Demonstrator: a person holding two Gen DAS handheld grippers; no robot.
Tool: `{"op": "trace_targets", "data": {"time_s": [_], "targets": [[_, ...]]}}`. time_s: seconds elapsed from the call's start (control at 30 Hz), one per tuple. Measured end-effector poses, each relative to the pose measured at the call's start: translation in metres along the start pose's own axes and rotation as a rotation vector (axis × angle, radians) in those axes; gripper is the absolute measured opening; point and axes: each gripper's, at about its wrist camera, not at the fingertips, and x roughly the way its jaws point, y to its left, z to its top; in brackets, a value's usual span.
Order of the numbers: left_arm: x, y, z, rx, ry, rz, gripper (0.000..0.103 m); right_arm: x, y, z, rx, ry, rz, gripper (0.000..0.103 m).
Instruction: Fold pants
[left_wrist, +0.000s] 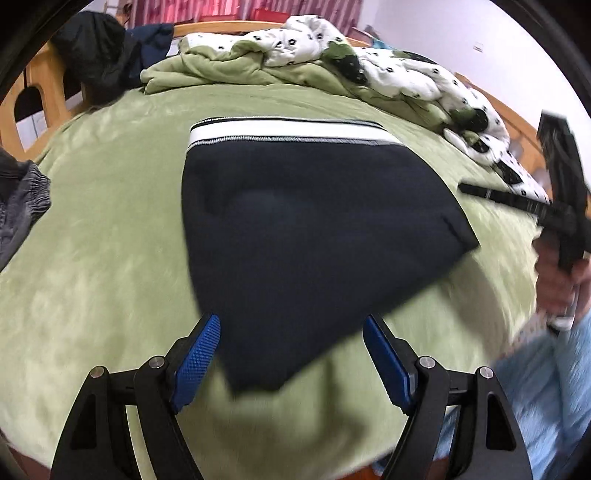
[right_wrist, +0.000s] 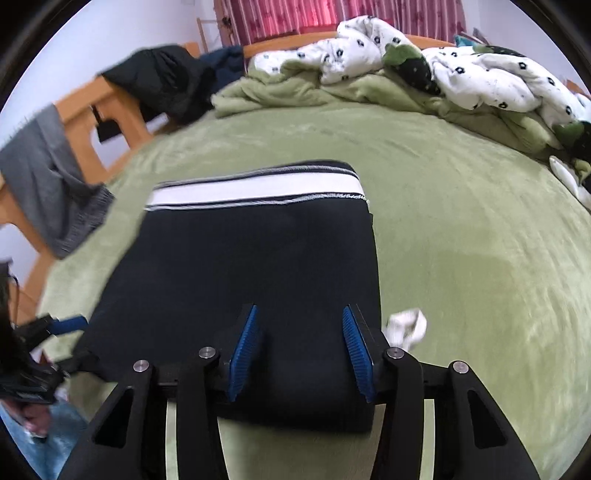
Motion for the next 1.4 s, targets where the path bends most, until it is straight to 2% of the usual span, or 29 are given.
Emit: {"op": "trace_targets", "data": {"time_s": [0.07, 0.13, 0.2, 0.23, 0.33, 0.47, 0.53, 0.57, 0.6, 0.67, 0.73, 0.77, 0.83, 0.9, 0.97, 1.07, 1.13, 1.2, 1.27, 1.33, 1.4], "targets": [[-0.009, 0.001, -0.014, 0.024, -0.013, 0.005, 0.078, -0.024, 0.001, -0.009, 0.008, -0.055, 0.026, 0.048], [-0.008, 0.002, -0.024, 0.046, 0.0, 0.079, 0.074, -0.041, 0.001, -0.017, 0.01, -0.093, 0.038, 0.048], [-0.002, 0.003, -0.026, 0.059, 0.033, 0.133, 0.056, -0.049, 0.002, -0.022, -0.001, -0.114, 0.024, 0.048], [0.0, 0.007, -0.027, 0.048, 0.044, 0.144, 0.053, -0.05, 0.003, -0.023, -0.004, -0.118, 0.011, 0.048], [0.009, 0.011, -0.03, 0.047, 0.068, 0.152, 0.053, -0.048, 0.0, -0.024, 0.008, -0.1, 0.012, 0.048], [0.021, 0.004, -0.027, 0.11, 0.045, 0.233, 0.052, -0.04, -0.004, -0.023, 0.022, -0.084, 0.002, 0.048], [0.028, -0.002, -0.023, 0.141, 0.042, 0.253, 0.037, -0.035, -0.006, -0.024, 0.03, -0.074, -0.008, 0.048], [0.029, -0.009, -0.025, 0.15, 0.039, 0.251, 0.022, -0.032, -0.007, -0.023, 0.039, -0.068, -0.01, 0.048], [0.028, -0.012, -0.022, 0.152, 0.029, 0.237, 0.012, -0.031, -0.007, -0.024, 0.046, -0.063, -0.01, 0.048], [0.015, -0.013, -0.021, 0.126, -0.048, 0.234, 0.009, -0.025, -0.009, -0.025, 0.059, -0.048, -0.016, 0.048], [-0.001, -0.003, -0.024, 0.051, -0.12, 0.149, 0.008, -0.021, -0.009, -0.027, 0.063, -0.034, -0.023, 0.048], [-0.004, 0.011, -0.024, -0.028, -0.137, 0.097, 0.008, -0.019, -0.009, -0.027, 0.062, -0.028, -0.029, 0.048], [0.012, 0.029, -0.032, -0.125, -0.071, 0.094, 0.008, -0.015, -0.008, -0.029, 0.053, -0.014, -0.044, 0.048], [0.024, 0.031, -0.042, -0.126, -0.041, 0.108, 0.009, -0.008, -0.008, -0.032, 0.045, 0.012, -0.057, 0.048], [0.018, 0.016, -0.045, -0.063, -0.065, 0.152, 0.009, 0.0, -0.007, -0.035, 0.038, 0.044, -0.069, 0.048], [0.009, 0.015, -0.045, -0.077, -0.053, 0.132, 0.012, 0.006, -0.007, -0.035, 0.025, 0.065, -0.071, 0.048], [0.0, 0.022, -0.045, -0.107, -0.044, 0.106, 0.017, 0.004, -0.003, -0.033, 0.0, 0.049, -0.081, 0.048], [-0.009, 0.03, -0.04, -0.139, -0.049, 0.078, 0.031, -0.001, 0.001, -0.031, -0.038, 0.01, -0.107, 0.048], [-0.026, 0.041, -0.035, -0.188, -0.094, 0.015, 0.032, -0.003, 0.004, -0.029, -0.079, -0.024, -0.14, 0.048], [-0.035, 0.043, -0.023, -0.213, -0.137, -0.031, 0.046, -0.001, 0.007, -0.026, -0.11, -0.05, -0.148, 0.048], [-0.029, 0.034, 0.001, -0.176, -0.159, -0.013, 0.05, 0.009, 0.007, -0.02, -0.115, -0.063, -0.147, 0.048]]}}
